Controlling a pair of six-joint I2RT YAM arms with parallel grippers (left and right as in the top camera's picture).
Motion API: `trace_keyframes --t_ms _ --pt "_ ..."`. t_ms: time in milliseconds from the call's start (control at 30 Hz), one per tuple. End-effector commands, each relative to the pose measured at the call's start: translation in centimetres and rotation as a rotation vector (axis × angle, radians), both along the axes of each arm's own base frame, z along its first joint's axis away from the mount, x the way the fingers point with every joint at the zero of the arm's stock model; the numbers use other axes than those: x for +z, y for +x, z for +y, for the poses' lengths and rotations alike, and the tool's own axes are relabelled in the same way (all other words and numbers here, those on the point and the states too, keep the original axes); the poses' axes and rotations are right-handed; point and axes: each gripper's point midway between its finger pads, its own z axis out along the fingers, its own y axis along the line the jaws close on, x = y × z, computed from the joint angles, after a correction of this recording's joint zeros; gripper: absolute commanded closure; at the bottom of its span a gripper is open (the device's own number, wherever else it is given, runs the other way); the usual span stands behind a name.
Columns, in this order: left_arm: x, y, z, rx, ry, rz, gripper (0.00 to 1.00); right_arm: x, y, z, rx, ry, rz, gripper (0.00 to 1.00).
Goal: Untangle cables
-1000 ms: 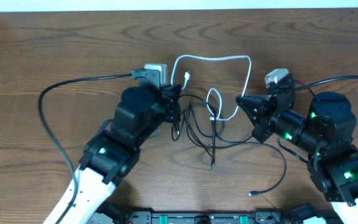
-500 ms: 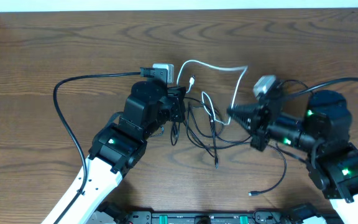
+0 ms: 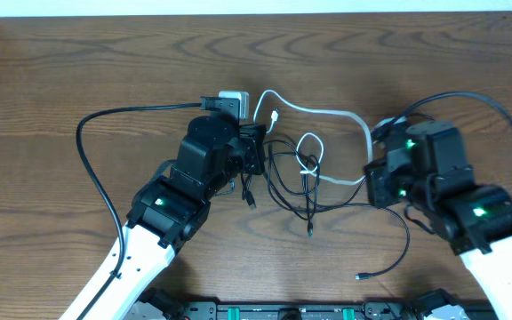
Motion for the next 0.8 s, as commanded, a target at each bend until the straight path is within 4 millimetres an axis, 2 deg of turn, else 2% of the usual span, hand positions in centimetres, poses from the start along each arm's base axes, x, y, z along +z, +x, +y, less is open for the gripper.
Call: trace_keyframes --t_ms 0,133,233,333,433,600,700,767 --pt "0.1 0.2 0.2 0.011 0.002 -0.002 0.92 6.0 0.9 -3.7 -0.235 -0.034 -0.173 0.99" --pt "0.1 0.2 0.2 0.011 0.001 -0.002 0.92 10.7 0.2 -5.4 -0.301 -0.023 -0.316 0.99" --pt "0.1 0.2 0.2 0.011 0.002 -0.002 0.92 12.9 -0.5 -6.1 -0.328 -0.004 -0.394 0.99" --pt "0.1 0.2 0.2 0.011 0.002 -0.003 0.93 13.9 -1.0 -6.4 -0.334 0.015 -0.435 0.99" --pt "0.1 0.3 0.3 0.018 0.005 -0.004 0.92 13.9 -1.1 -6.6 -0.344 0.007 -0.439 0.99" --pt "0.1 0.3 0.4 0.021 0.006 -0.004 0.92 14.5 -1.1 -8.6 -0.473 -0.016 -0.466 0.99" --pt "-0.2 0.7 0.7 0.047 0.023 -0.006 0.92 15.9 -1.2 -8.7 -0.477 0.005 -0.499 0.99" --pt "-0.7 1.0 0.9 0.060 0.036 0.002 0.92 17.5 -1.5 -9.0 -0.490 0.023 -0.543 0.99"
